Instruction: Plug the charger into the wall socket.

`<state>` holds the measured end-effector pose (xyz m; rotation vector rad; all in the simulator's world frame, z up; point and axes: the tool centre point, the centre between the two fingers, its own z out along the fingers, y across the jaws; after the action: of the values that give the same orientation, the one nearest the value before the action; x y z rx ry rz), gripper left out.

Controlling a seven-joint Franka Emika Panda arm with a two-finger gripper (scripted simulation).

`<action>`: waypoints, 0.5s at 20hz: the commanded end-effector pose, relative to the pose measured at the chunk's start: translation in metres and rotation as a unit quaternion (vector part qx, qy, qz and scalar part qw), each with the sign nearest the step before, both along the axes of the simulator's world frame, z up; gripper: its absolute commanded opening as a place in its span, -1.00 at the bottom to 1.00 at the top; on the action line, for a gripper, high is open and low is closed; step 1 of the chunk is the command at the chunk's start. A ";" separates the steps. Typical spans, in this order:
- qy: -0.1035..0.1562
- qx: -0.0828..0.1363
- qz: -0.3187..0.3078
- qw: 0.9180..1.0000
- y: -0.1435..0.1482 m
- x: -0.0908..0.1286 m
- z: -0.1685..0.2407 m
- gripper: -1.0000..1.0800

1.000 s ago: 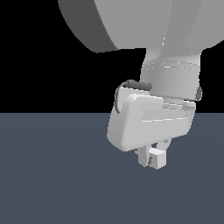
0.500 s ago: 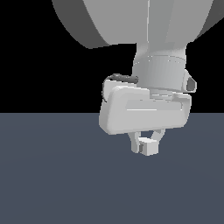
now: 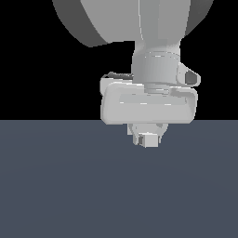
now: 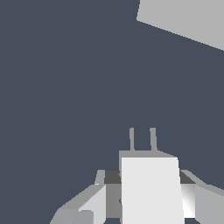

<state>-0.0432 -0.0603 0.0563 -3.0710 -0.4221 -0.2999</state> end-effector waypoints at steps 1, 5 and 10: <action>0.000 0.000 -0.028 1.000 0.001 0.007 0.006 -1.00; 0.000 0.000 -0.071 0.997 0.001 0.018 0.016 -1.00; 0.000 0.000 -0.123 0.992 0.000 0.031 0.027 -1.00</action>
<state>-0.0161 -0.0596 0.0800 -3.1190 -0.0928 -0.3040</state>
